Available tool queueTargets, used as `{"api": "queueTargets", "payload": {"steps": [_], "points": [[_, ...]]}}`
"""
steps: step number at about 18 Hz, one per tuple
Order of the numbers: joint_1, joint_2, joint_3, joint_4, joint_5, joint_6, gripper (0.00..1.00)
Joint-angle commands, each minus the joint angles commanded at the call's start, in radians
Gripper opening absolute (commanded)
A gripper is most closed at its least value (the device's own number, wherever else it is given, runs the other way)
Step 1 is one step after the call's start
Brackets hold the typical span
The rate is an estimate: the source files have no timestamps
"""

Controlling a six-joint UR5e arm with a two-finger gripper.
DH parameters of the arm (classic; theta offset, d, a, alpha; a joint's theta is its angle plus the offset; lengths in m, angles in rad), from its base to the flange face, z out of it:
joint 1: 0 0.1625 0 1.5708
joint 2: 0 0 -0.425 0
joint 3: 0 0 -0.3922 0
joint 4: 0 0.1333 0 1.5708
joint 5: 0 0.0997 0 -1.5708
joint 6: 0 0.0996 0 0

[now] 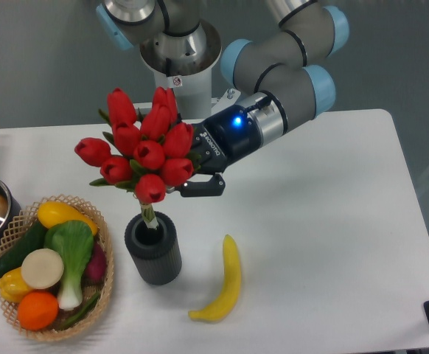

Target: Insert the flowers into the vase

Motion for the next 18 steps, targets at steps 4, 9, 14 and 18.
{"api": "queueTargets", "payload": {"steps": [4,9,14,18], "points": [[0.000,-0.031,0.003,0.000,0.002,0.034,0.32],[-0.003,-0.031,-0.034,0.002,0.003,0.052,0.32],[0.002,-0.017,-0.049,0.002,0.000,0.042,0.32],[0.014,0.044,-0.028,-0.008,-0.038,-0.067,0.24]]}}
